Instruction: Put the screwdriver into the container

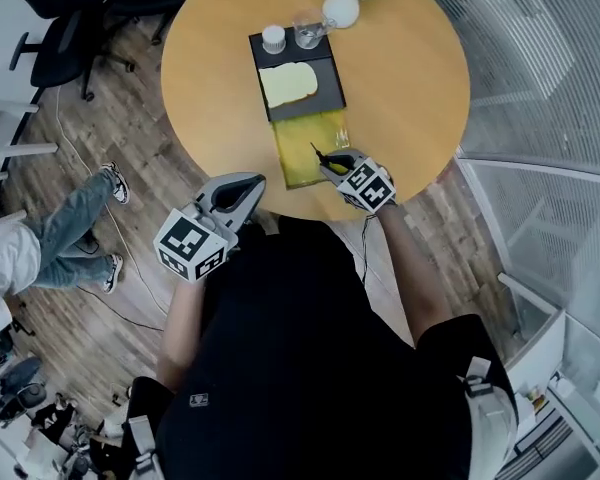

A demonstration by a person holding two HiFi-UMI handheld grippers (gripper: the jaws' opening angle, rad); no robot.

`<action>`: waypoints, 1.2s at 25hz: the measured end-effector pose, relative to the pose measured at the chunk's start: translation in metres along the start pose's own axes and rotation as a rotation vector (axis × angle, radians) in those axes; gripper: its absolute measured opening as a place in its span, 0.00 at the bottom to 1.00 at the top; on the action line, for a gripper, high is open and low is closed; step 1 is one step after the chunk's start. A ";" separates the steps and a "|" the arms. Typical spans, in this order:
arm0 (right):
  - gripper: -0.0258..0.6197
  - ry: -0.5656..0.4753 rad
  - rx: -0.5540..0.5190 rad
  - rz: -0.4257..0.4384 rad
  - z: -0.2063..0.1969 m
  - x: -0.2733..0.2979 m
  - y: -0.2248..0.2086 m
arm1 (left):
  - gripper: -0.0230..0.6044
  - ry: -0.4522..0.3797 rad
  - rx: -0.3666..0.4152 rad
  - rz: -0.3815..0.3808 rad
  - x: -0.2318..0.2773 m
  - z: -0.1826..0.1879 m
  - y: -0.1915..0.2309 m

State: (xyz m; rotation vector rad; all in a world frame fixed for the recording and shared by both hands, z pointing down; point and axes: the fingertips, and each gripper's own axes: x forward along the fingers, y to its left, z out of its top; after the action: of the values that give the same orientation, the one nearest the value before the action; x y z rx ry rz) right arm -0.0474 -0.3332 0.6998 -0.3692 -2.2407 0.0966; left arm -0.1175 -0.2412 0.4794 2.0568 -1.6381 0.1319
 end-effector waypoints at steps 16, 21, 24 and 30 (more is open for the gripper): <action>0.13 0.299 -0.134 0.015 -0.032 0.052 -0.018 | 0.04 0.012 -0.041 0.098 -0.006 -0.011 0.005; 0.13 0.348 -0.139 -0.007 -0.038 0.059 -0.023 | 0.04 0.014 -0.051 0.101 -0.006 -0.013 0.003; 0.13 0.358 -0.136 -0.016 -0.042 0.062 -0.027 | 0.04 0.013 -0.050 0.102 -0.004 -0.012 0.003; 0.13 0.378 -0.173 -0.035 -0.041 0.066 -0.028 | 0.04 0.017 -0.053 0.102 -0.002 -0.012 0.002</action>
State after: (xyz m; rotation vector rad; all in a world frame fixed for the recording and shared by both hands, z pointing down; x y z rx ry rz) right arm -0.0626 -0.3422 0.7807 -0.4035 -1.8844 -0.1737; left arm -0.1169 -0.2340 0.4897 1.9282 -1.7186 0.1389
